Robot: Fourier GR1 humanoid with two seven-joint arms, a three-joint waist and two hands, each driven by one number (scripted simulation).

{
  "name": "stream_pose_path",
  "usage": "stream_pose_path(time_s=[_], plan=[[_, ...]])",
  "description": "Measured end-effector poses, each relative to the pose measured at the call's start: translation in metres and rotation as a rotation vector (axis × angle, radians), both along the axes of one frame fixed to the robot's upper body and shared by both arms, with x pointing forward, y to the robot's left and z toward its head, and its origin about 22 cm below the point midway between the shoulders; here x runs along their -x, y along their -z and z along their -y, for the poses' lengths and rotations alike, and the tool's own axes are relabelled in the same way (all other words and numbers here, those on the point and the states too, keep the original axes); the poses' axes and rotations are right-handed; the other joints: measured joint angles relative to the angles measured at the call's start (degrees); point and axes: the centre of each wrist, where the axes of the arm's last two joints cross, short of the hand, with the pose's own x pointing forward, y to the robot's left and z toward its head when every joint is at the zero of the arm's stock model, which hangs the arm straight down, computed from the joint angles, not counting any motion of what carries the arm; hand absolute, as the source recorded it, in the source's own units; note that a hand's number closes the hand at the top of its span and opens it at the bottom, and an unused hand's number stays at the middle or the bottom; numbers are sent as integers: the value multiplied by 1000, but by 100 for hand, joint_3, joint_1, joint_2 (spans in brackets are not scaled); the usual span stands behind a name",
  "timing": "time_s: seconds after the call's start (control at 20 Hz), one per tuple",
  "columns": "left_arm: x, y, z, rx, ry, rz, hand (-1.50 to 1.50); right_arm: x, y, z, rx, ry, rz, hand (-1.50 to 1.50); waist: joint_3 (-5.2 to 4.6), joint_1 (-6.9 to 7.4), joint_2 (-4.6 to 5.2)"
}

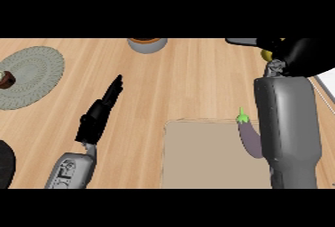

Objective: Pick the lemon from the tray and place it in the tiered shelf

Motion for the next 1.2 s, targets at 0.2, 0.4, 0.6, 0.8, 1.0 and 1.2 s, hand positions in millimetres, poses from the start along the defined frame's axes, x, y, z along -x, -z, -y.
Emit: stream_pose_path(time_s=[0.2,0.4,0.6,0.8,1.0,1.2], plan=[[-2,-1,0,1,-6,-1,0,-14,-27,-7,92,80,31,150,4,-59,-17],[-2,-2,-4,-1,-17,-4,0,-25,-49,-9,170,164,42,150,9,-112,-40],[-3,-2,-7,0,-24,-6,0,-32,-69,-12,214,221,34,150,13,-174,-45],[0,-1,-3,6,-28,-4,0,-39,-91,-8,243,274,35,150,17,-204,-51],[0,0,-9,7,-41,-10,0,-43,-101,1,274,326,26,150,21,-267,-58],[2,-1,-14,9,-53,-13,0,-44,-109,8,299,366,19,150,24,-329,-82]])
